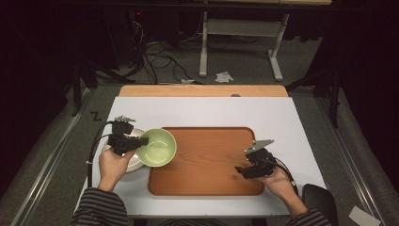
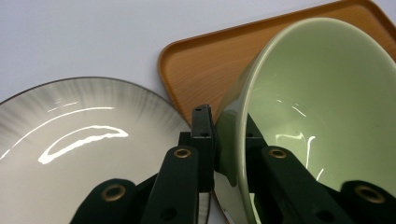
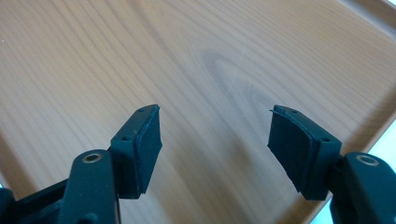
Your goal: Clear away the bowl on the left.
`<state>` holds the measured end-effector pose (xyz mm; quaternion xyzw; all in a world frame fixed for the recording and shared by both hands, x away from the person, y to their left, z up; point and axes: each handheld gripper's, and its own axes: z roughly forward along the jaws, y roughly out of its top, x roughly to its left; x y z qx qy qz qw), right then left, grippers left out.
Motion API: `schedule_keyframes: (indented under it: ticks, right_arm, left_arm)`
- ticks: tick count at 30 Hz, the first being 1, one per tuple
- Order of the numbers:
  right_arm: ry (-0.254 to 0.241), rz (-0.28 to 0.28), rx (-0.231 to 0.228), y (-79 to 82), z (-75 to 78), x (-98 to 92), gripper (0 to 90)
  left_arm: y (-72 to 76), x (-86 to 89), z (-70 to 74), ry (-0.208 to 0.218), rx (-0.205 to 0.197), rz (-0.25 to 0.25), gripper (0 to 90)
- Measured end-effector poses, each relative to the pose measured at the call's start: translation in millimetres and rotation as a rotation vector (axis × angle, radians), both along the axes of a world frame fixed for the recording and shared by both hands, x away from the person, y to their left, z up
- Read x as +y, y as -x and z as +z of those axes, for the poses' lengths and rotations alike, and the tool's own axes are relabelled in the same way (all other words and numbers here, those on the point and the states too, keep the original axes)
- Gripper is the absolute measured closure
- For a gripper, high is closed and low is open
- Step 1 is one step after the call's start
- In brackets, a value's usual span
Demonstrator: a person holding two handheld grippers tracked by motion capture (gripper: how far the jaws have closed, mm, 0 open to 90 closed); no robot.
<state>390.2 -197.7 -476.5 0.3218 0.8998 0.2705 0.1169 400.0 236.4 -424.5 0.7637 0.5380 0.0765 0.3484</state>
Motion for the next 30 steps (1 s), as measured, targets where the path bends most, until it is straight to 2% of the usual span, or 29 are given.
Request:
schedule_keyframes:
  ticks: [19,30]
  right_arm:
    - [-0.003,-0.004,0.004,1.1,0.8,-0.9,36.0]
    - [0.002,-0.007,0.002,1.9,0.8,-1.0,35.9]
  left_arm:
    - [-9.5,-45.3,0.2,-0.017,0.026,-0.124,82.4]
    - [-14.3,-70.8,-0.3,-0.007,0.029,-0.188,82.5]
